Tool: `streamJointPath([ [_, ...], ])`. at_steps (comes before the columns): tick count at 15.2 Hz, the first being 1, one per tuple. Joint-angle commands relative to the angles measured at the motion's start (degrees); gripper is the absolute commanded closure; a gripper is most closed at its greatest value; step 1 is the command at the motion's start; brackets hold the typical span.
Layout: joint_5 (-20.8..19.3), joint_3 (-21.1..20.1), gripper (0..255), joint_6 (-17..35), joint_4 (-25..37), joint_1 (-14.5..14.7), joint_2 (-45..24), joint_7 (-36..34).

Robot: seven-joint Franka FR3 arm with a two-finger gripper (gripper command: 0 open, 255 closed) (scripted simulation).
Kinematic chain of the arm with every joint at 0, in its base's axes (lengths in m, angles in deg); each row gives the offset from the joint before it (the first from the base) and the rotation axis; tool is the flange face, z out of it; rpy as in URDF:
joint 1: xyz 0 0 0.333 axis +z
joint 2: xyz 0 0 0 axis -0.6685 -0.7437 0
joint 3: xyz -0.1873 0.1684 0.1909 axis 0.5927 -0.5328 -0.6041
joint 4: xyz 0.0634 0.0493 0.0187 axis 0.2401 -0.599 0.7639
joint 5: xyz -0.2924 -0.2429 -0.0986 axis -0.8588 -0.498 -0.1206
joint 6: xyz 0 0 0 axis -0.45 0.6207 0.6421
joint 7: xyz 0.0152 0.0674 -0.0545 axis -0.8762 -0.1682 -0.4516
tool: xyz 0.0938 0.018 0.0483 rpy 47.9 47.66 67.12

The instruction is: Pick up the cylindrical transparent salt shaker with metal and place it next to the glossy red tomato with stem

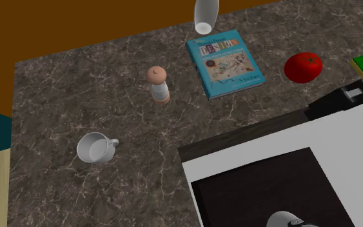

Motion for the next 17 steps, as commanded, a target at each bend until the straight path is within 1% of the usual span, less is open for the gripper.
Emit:
streamJointPath([
  [1,0.0,0.0,0,0.0,0.0,0.0,0.0,0.0],
  [9,3.79,-6.91,0,9.64,3.5,2.26,-12.27,-8.59],
  [13,4.4,-10.09,0,13.75,7.04,3.0,-19.43,-12.84],
  [17,3.96,-13.03,0,17.14,11.76,3.56,-27.09,-17.22],
])
